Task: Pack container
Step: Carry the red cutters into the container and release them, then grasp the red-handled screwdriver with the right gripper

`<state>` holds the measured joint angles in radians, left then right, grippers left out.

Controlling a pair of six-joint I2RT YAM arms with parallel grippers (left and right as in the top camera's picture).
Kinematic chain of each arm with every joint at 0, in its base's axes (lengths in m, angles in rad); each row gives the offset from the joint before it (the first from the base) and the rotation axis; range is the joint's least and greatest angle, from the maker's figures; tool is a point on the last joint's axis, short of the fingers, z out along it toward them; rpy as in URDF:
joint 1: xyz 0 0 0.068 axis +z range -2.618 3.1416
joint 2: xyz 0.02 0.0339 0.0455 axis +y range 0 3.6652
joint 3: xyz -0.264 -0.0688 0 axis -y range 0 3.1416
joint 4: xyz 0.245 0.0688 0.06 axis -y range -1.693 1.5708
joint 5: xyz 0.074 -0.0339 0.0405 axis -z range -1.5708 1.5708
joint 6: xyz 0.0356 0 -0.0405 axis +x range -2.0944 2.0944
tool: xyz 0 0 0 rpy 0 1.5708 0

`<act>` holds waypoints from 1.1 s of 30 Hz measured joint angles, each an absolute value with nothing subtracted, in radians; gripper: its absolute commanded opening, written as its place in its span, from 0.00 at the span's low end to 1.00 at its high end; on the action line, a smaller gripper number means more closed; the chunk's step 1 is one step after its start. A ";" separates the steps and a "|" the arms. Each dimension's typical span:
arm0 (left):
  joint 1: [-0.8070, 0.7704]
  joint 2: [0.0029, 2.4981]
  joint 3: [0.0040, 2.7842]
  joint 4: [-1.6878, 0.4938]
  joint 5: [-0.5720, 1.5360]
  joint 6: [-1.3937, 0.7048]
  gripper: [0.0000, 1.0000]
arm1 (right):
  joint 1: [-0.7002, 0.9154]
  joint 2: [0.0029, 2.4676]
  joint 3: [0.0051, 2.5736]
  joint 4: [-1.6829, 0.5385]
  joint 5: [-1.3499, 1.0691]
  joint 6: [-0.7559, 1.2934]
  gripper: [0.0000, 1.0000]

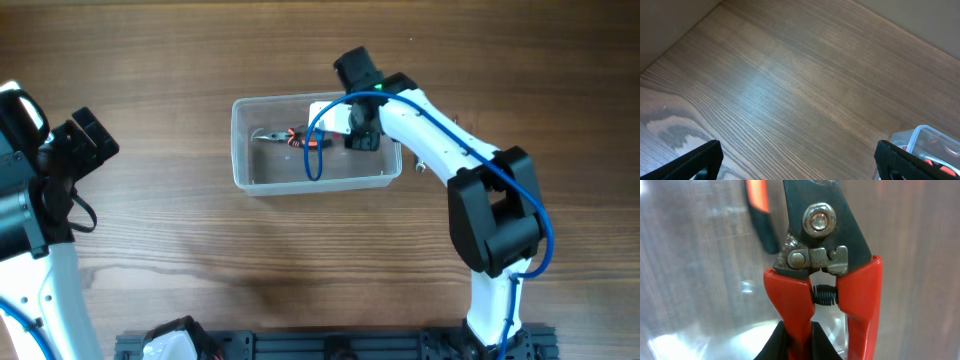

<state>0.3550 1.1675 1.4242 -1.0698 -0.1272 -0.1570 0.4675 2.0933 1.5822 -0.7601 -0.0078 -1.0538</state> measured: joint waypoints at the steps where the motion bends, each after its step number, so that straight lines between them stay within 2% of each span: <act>1: 0.355 1.168 1.424 -1.070 -0.127 -0.157 1.00 | 0.458 2.093 1.582 -0.742 -0.023 -1.054 0.04; 10: 0.355 1.168 1.424 -1.070 -0.127 -0.157 1.00 | 0.402 2.094 1.582 -0.672 -0.133 -1.037 0.05; 13: 0.355 1.168 1.424 -1.070 -0.127 -0.157 1.00 | 0.402 2.096 1.582 -0.672 -0.138 -1.029 0.24; 15: 0.355 1.168 1.424 -1.070 -0.127 -0.157 1.00 | 0.402 2.097 1.582 -0.671 -0.139 -0.987 0.24; 17: 0.355 1.168 1.424 -1.070 -0.127 -0.157 1.00 | 0.402 2.096 1.583 -0.687 -0.138 -0.910 0.39; 20: 0.355 1.168 1.424 -1.070 -0.127 -0.157 1.00 | 0.402 2.070 1.585 -0.750 -0.137 -0.814 0.36; 23: 0.355 1.168 1.424 -1.070 -0.127 -0.157 1.00 | 0.402 1.943 1.585 -0.810 -0.136 -0.766 0.35; 25: 0.355 1.168 1.424 -1.070 -0.127 -0.157 1.00 | 0.402 1.841 1.586 -0.829 -0.133 -0.728 0.42; 28: 0.355 1.168 1.424 -1.071 -0.127 -0.157 1.00 | 0.398 1.558 1.609 -0.826 -0.113 -0.596 0.44; 30: 0.355 1.168 1.424 -1.070 -0.127 -0.157 1.00 | 0.371 1.428 1.626 -0.844 -0.107 -0.486 0.60; 33: 0.355 1.168 1.424 -1.070 -0.127 -0.157 1.00 | 0.263 1.322 1.646 -0.937 -0.096 -0.292 0.59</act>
